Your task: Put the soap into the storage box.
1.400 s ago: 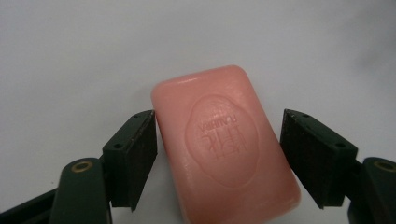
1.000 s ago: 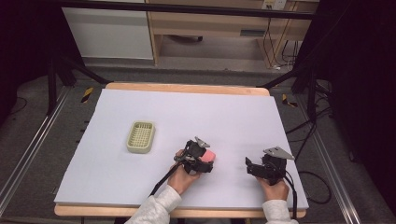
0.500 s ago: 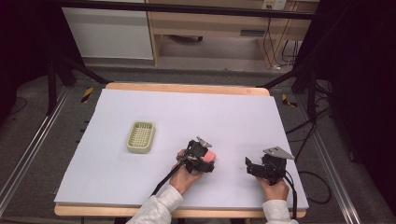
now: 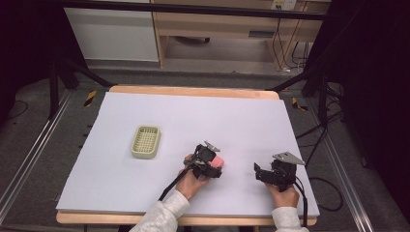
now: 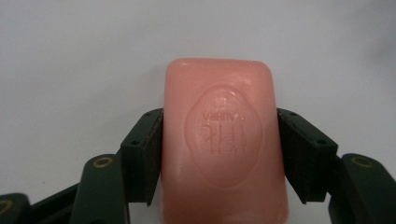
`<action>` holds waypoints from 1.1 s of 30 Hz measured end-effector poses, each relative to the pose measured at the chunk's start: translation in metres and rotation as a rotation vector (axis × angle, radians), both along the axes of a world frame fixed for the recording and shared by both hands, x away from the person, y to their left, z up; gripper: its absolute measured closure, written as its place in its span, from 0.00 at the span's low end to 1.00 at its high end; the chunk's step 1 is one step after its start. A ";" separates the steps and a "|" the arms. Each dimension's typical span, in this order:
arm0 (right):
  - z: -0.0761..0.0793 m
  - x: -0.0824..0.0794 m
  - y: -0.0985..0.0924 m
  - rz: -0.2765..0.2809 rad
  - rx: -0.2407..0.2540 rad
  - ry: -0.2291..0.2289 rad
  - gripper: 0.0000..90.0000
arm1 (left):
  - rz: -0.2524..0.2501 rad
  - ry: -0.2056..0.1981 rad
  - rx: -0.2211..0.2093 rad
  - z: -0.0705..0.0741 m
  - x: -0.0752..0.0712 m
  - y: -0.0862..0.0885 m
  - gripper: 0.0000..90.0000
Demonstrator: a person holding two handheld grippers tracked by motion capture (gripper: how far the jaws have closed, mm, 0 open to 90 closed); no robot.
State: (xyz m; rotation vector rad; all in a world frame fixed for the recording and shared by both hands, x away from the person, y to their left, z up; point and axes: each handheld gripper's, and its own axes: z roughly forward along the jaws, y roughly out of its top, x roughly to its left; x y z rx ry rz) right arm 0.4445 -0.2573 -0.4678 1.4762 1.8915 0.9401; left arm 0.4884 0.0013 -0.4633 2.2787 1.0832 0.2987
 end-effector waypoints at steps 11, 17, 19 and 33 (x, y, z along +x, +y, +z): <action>0.000 0.000 0.000 0.001 0.002 0.004 0.11 | -0.013 0.013 0.002 0.001 0.003 0.001 0.41; 0.000 0.000 0.000 0.003 -0.001 0.001 0.11 | -0.018 -0.008 -0.018 0.009 0.000 0.005 0.41; 0.000 0.001 0.000 0.001 0.003 0.008 0.11 | -0.025 -0.012 -0.024 0.015 -0.002 0.009 0.41; 0.001 0.000 0.000 0.001 0.012 -0.003 0.11 | -0.039 -0.070 -0.059 0.041 -0.015 0.035 0.41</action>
